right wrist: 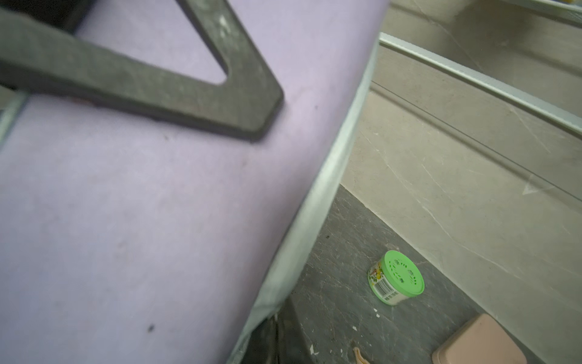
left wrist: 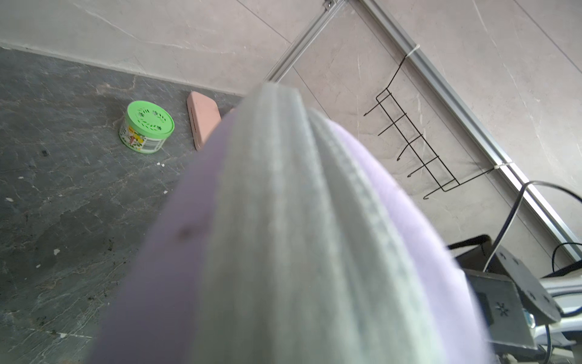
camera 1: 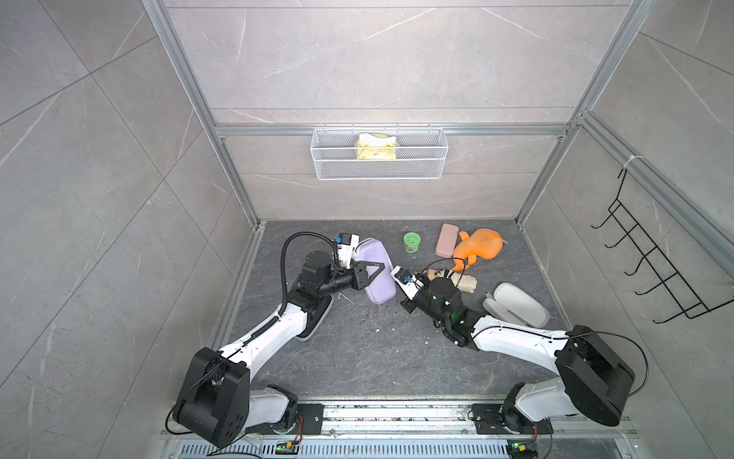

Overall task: Put umbrellas into zippered umbrella sleeves
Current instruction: Zip the zipper on the umbrella sleeve, then adjust the umbrella sleeve.

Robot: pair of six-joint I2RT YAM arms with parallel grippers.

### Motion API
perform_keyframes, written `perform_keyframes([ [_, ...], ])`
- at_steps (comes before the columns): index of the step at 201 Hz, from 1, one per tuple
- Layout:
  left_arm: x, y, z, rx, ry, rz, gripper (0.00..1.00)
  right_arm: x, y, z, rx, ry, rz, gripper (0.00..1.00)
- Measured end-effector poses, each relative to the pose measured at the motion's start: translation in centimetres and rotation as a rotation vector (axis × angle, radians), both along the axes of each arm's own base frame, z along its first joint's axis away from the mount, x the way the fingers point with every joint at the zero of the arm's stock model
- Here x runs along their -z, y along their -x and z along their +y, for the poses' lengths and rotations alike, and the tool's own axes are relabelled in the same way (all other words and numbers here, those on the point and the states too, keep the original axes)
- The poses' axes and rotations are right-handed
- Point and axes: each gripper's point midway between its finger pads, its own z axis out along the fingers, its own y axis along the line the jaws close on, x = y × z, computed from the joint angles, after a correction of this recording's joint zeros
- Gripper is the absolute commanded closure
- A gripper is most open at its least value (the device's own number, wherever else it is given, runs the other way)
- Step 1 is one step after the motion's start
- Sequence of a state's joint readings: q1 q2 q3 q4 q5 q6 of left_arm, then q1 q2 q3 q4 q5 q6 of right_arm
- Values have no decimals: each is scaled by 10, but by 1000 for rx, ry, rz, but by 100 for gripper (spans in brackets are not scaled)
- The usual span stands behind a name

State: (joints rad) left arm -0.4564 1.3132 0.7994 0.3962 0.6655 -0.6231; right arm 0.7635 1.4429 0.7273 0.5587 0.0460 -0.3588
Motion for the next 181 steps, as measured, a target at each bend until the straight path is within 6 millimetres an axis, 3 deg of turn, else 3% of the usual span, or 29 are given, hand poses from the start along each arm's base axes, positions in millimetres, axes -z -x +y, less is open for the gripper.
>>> perform_keyframes([
  [40,29,15,-6,100,-42,77,100,-14,-17,5,-23,43,-3,95],
  [83,49,18,-6,142,-68,123,100,-2,-21,-5,13,54,90,64],
  [125,62,21,-4,175,-89,153,100,-2,-23,-37,108,-21,248,42],
  [155,73,23,-4,194,-113,155,100,-29,-32,-44,97,-157,394,42],
  [181,76,25,-4,214,-124,134,100,-64,-27,-21,-55,-286,485,40],
])
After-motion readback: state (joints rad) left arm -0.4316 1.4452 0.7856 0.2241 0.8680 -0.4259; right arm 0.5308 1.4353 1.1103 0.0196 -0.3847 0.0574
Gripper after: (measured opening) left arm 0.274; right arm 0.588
